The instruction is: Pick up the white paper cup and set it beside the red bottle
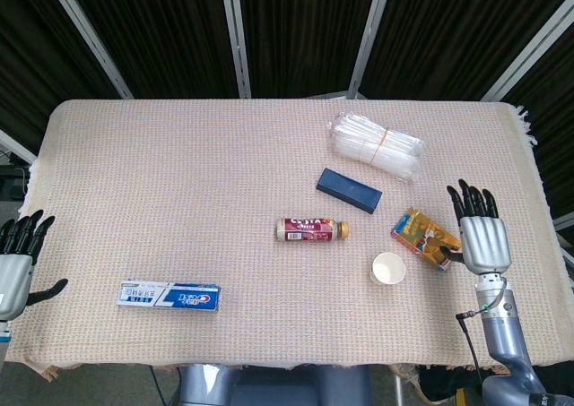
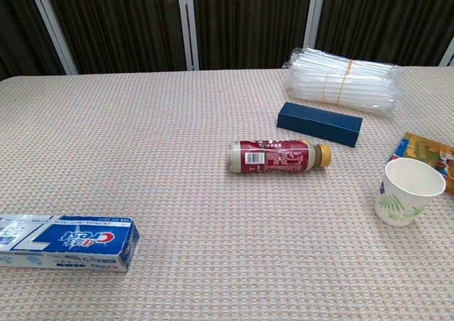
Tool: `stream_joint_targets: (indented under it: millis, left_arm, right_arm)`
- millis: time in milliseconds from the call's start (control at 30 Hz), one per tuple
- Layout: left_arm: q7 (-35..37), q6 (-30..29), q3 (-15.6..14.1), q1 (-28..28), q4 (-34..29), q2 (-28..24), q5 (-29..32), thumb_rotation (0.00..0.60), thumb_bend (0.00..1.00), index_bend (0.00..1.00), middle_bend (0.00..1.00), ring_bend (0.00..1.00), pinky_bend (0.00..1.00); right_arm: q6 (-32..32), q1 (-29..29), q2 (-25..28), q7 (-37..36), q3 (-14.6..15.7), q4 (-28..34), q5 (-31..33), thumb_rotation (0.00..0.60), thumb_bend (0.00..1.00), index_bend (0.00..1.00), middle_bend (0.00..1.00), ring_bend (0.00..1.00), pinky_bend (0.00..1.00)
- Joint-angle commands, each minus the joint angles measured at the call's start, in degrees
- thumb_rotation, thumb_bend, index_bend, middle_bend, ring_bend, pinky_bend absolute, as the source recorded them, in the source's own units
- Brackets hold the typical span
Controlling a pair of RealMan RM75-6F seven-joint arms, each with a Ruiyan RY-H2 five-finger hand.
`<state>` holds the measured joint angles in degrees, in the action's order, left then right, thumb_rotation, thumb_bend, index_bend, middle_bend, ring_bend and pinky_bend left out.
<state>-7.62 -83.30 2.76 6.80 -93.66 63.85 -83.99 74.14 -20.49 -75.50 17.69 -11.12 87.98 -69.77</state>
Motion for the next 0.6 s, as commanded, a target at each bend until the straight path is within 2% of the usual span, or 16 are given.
stream_joint_targets:
  millis: [33,500,533,567,600]
  left_arm:
    - [0.0,0.0,0.0,0.0,0.0,0.0,0.0,0.600,0.10,0.00,0.00,0.00,0.00]
    - [0.1,0.2,0.1,0.1,0.1,0.0,0.2,0.600,0.10,0.00,0.00,0.00,0.00]
    - [0.0,0.3,0.1,0.2,0.1,0.0,0.2,0.600,0.09,0.00,0.00,0.00,0.00]
    - [0.0,0.3,0.1,0.2,0.1,0.0,0.2,0.600,0.09,0.00,0.00,0.00,0.00]
    - [-0.1,0.4,0.1,0.2,0.1,0.0,0.3,0.600,0.09,0.00,0.00,0.00,0.00]
  right_arm:
    - [0.0,0.0,0.0,0.0,0.0,0.0,0.0,0.600,0.02,0.00,0.00,0.00,0.00]
    - [0.6,0.2,0.7,-0.5,0.0,1.3,-1.1,0.600,0.02,0.01,0.00,0.00,0.00]
    - [0.6,0.2,1.0,-0.6,0.1,1.8,-1.2,0.600,0.02,0.15,0.00,0.00,0.00]
    - [0.5,0.2,1.4,-0.9,0.1,2.5,-1.5,0.600,0.02,0.34,0.00,0.00,0.00]
    - [0.3,0.2,2.1,-1.5,0.2,3.7,-2.0,0.600,0.02,0.64,0.00,0.00,0.00]
